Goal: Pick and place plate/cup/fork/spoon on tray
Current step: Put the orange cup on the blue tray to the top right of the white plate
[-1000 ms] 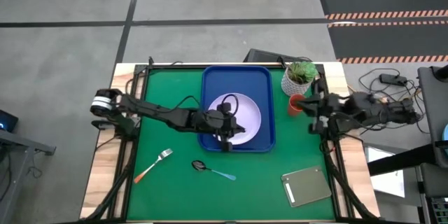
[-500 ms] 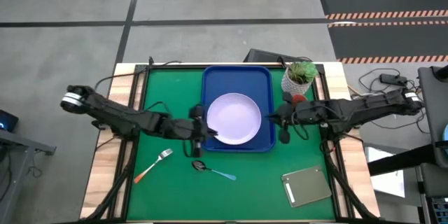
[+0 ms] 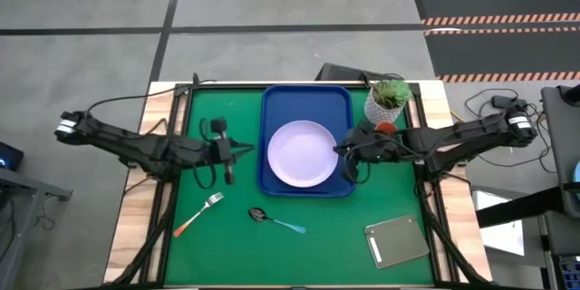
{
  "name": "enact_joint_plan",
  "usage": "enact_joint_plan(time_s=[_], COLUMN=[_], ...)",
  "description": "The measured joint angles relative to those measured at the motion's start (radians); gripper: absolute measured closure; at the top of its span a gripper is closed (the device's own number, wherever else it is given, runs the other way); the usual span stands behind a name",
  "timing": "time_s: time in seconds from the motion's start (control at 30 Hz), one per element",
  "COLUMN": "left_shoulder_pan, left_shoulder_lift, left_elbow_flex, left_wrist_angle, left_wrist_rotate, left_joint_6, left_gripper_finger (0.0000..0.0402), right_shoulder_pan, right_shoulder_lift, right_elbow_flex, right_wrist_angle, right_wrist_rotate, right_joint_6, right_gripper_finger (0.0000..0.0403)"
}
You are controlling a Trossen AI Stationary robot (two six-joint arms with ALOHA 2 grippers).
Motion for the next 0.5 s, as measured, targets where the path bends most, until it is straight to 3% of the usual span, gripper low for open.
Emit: enact_joint_plan(time_s=[0.23,0.5], left_shoulder_pan=[0.001,0.002], left_shoulder_lift=[-0.091,-0.113], left_elbow_flex=[0.001,0.001], left_wrist_angle=[-0.008,-0.008], left_wrist_rotate=[-0.039,-0.056], left_joint_6=[0.086,0.103], left_gripper_finger=[0.0402,0.0402], right_shoulder_pan=[-0.002,-0.05], right_shoulder_lift=[0.113,0.256], right_elbow_flex=[0.224,0.488], right_wrist_angle=[-0.319,-0.863], right_wrist_rotate=[-0.001,-0.081], right_joint_6=[0.136,0.373], right_gripper_finger=[0.0394,0.0394])
